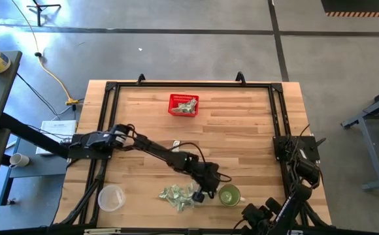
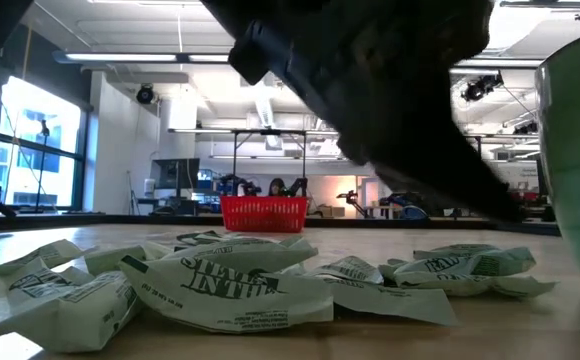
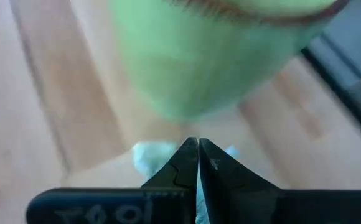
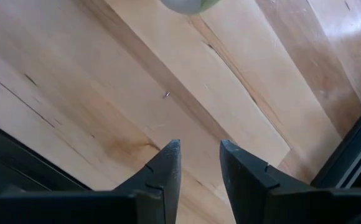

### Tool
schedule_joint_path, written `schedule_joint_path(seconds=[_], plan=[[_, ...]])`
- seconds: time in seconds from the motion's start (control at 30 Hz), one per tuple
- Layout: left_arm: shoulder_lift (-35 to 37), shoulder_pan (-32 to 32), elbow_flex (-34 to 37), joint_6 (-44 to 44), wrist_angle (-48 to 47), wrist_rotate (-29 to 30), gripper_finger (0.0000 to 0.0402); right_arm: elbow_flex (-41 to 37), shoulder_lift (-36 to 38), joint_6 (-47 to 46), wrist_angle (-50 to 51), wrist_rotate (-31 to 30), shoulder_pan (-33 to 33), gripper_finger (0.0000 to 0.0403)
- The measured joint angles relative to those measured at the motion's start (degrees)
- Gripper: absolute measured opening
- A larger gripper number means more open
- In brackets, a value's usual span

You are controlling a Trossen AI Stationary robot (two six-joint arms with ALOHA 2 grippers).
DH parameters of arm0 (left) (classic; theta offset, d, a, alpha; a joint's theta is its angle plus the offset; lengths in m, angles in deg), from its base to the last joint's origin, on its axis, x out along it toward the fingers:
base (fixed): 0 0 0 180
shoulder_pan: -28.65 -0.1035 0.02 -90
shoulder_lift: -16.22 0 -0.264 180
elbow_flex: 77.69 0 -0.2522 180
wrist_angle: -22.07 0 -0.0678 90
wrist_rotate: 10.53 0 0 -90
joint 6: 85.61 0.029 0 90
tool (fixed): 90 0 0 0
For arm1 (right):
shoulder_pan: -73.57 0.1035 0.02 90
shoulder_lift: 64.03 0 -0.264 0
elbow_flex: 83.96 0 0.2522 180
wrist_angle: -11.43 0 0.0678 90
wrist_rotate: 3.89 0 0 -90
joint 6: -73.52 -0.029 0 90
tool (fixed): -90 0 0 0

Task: Pick and place items into bin
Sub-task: Put the light green stevia packet into the red bin

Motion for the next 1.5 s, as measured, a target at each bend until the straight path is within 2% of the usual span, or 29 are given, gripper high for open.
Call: schedule_joint_path(seconds=[0.13, 0.27, 0.37, 0.5, 0.63, 0.73, 0.87, 1.17, 1.27, 1.5], plan=[[0.67, -1.27, 0.13, 2.5, -6.4, 2.97, 0.0053, 0.0, 0.0, 0.2, 0.02, -0.38, 0.21, 0.0103], [3.17, -2.4, -0.03, 3.85, -8.87, 3.01, 0.0065, 0.0, 0.0, 1.3, -0.46, -1.41, 0.58, 0.0103], [3.31, -2.38, 0.04, 3.79, -10.07, 2.98, 0.01, 0.0, 0.0, 1.82, -0.86, -1.92, 0.63, 0.0103], [3.23, -1.81, 0.0, 3.77, -10.23, 2.94, 0.0167, 0.0, 0.0, 1.93, -0.94, -1.95, 0.69, 0.0103], [3.23, -1.33, 0.04, 3.82, -10.76, 6.85, 0.0225, 0.0, 0.0, 2.0, -0.97, -2.09, 0.96, 0.0103], [3.23, -1.44, 0.02, 3.84, -10.31, 8.52, 0.0247, 0.0, 0.0, 2.22, -0.97, -2.11, 1.0, 0.0103], [3.23, -2.19, 0.02, 4.73, -10.43, 8.45, 0.0241, 0.0, 0.0, 2.69, -0.97, -2.72, 1.0, 0.0103], [3.23, -1.73, 0.02, 4.9, -10.76, 6.64, 0.0153, 0.0, 0.0, 3.07, -0.49, -2.86, 0.98, 0.0103], [2.39, -1.41, -0.02, 4.02, -10.23, 8.39, 0.0148, 0.01, 0.0, 3.07, -0.49, -2.86, 0.98, 0.0103], [0.81, -1.46, -0.09, 3.63, -12.14, 9.77, 0.0168, 0.02, 0.0, 3.06, -0.36, -2.53, 0.98, 0.0103]])
